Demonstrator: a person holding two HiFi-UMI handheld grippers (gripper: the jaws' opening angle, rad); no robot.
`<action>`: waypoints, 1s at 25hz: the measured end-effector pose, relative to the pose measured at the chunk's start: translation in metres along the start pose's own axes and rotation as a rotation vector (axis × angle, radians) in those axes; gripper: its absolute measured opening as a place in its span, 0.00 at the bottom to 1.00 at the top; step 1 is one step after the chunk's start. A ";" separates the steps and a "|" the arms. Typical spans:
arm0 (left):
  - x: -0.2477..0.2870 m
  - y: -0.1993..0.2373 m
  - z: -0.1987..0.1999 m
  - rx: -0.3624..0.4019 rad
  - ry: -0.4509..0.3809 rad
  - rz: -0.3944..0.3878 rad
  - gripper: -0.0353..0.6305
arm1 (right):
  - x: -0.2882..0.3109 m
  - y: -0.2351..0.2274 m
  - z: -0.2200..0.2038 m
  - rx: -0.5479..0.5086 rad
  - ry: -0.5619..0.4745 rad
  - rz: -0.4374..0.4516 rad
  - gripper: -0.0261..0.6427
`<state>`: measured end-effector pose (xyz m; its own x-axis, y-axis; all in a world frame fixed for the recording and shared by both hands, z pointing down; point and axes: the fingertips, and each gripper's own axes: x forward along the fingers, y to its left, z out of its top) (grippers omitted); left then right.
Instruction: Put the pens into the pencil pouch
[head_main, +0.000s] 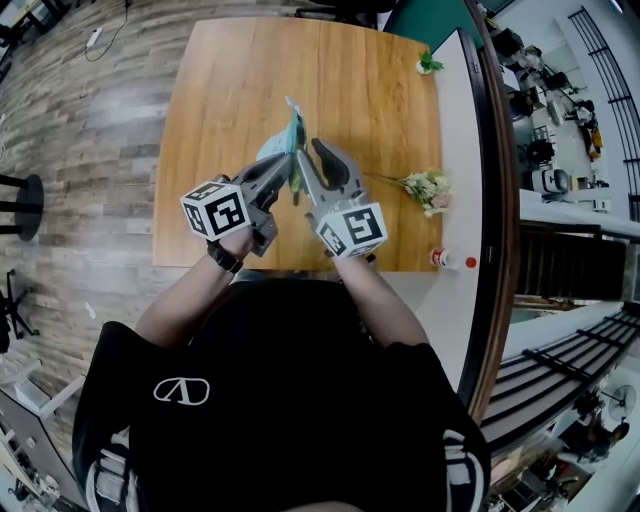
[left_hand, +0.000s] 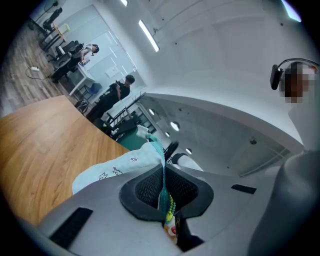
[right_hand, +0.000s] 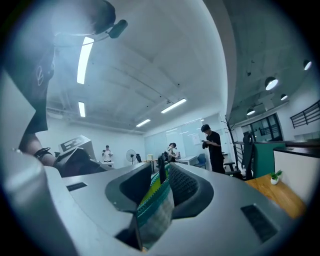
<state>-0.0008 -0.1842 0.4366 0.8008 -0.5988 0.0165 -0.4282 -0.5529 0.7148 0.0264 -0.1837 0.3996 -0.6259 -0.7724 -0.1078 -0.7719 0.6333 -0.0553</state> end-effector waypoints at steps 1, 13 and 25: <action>0.000 0.000 0.001 0.003 0.000 0.002 0.08 | -0.001 0.002 0.001 -0.016 -0.001 0.011 0.18; -0.018 0.017 0.003 0.003 -0.025 0.060 0.08 | -0.004 -0.055 0.002 0.001 0.050 -0.144 0.18; -0.050 0.036 0.000 -0.034 -0.061 0.109 0.08 | 0.046 -0.101 -0.188 0.164 0.586 -0.238 0.19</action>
<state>-0.0561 -0.1742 0.4614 0.7227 -0.6890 0.0541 -0.4965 -0.4632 0.7341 0.0553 -0.2925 0.5866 -0.4322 -0.7615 0.4830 -0.8992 0.4046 -0.1666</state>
